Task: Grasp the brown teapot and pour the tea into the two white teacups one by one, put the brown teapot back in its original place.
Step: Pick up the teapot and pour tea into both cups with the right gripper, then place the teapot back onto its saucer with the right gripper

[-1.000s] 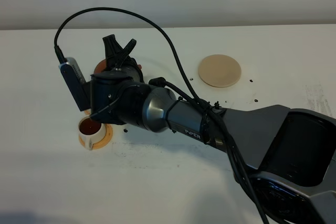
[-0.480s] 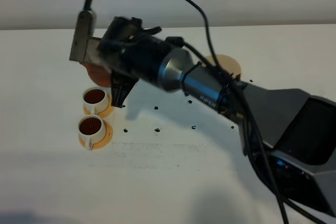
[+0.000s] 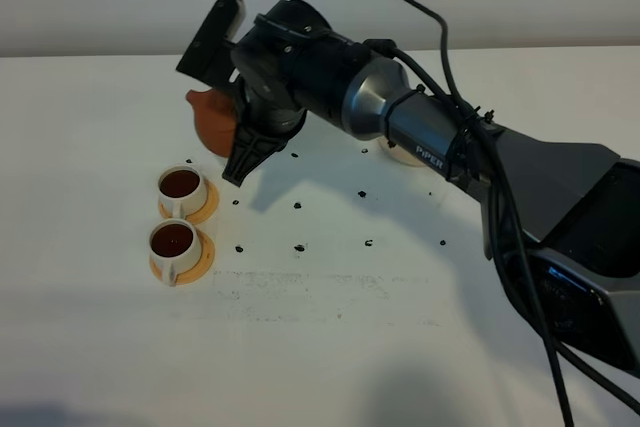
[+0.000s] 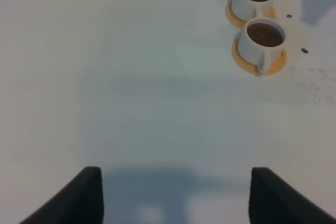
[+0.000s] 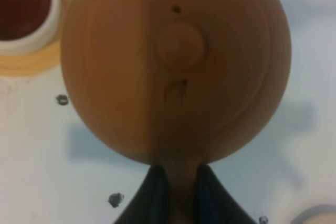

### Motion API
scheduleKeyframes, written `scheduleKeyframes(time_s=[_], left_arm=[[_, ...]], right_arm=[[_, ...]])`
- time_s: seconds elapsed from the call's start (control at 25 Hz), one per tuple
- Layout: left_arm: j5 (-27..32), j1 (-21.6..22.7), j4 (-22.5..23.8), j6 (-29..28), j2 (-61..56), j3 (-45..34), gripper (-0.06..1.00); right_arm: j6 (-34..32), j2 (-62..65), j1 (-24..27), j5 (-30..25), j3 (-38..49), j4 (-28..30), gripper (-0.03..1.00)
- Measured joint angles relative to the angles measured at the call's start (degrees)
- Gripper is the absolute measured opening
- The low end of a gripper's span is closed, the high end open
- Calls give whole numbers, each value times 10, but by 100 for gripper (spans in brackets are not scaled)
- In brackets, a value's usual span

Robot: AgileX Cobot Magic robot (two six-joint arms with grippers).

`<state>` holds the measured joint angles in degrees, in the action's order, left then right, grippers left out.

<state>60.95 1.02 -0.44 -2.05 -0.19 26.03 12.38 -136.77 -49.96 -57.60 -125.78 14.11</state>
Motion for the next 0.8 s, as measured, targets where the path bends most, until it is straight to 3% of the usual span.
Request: scheduleKeyframes(time_s=[0.4,0.8], left_arm=[[0,0,0,0,0,0,56],[0,0,0,0,0,0,56]], right_arm=[[-17,-50,9,9,-1,-45,10],[-18,-43,12,-8,-1,-50,10]])
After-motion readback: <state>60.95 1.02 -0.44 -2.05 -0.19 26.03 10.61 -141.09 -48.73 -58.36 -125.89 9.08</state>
